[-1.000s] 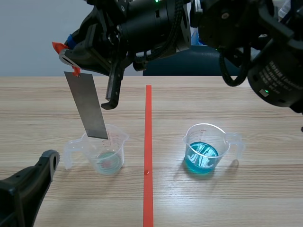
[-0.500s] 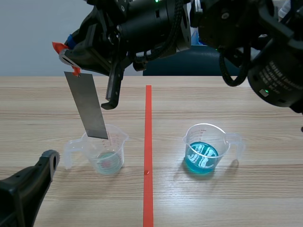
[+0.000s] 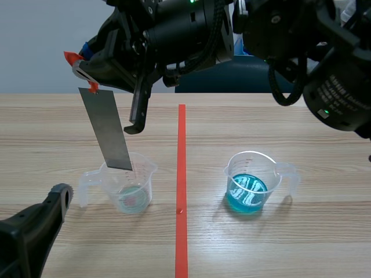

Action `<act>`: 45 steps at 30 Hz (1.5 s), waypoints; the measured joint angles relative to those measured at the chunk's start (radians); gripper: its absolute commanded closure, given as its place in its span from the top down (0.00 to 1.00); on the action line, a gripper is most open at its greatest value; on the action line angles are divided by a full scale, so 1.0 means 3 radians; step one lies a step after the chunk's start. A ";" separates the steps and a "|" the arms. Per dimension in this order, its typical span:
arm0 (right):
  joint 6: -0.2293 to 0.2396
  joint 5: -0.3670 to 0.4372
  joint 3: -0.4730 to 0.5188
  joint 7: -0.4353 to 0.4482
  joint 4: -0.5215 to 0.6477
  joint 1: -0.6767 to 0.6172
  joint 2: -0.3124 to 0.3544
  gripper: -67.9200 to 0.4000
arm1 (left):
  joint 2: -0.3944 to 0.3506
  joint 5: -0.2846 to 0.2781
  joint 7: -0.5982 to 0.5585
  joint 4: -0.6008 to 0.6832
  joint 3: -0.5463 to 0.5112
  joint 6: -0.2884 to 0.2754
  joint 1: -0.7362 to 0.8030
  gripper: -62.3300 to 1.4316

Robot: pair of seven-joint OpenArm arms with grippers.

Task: Do the redox reaction experiment

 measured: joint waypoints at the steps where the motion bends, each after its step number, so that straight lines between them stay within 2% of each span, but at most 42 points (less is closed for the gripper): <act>1: 0.0000 0.0000 0.0000 0.0000 0.0000 0.0000 0.0000 0.02 | 0.0000 0.0000 0.0000 0.0000 0.0000 0.0000 0.0000 1.00; 6: 0.0000 0.0000 0.0000 0.0011 0.0000 0.0000 0.0000 0.02 | 0.0000 0.0000 0.0000 0.0000 0.0000 0.0000 0.0000 1.00; 13: 0.0000 -0.0003 0.0000 0.0170 -0.0065 0.0000 0.0000 0.02 | 0.0000 0.0000 0.0000 0.0000 0.0000 0.0000 0.0000 1.00; 21: 0.0000 -0.0220 -0.0102 0.0415 -0.0296 0.0000 0.0000 0.02 | 0.0000 0.0000 0.0000 0.0000 0.0000 0.0000 0.0000 1.00; 28: 0.0000 -0.0636 -0.0219 0.0963 -0.0670 0.0000 0.0001 0.02 | 0.0000 0.0000 0.0000 0.0000 0.0000 -0.0001 0.0000 1.00; 36: -0.0005 -0.1335 -0.0362 0.1909 -0.1211 -0.0001 0.0000 0.02 | 0.0000 0.0000 0.0000 0.0000 0.0000 0.0000 0.0000 1.00; 41: -0.0145 -0.1761 -0.0394 0.2345 -0.1428 -0.0001 -0.0001 0.02 | 0.0000 0.0000 0.0000 0.0000 0.0000 0.0000 0.0000 1.00; 45: -0.0161 -0.1967 -0.0473 0.2583 -0.1528 -0.0001 -0.0009 0.02 | 0.0000 0.0000 0.0000 0.0000 0.0000 0.0000 0.0000 1.00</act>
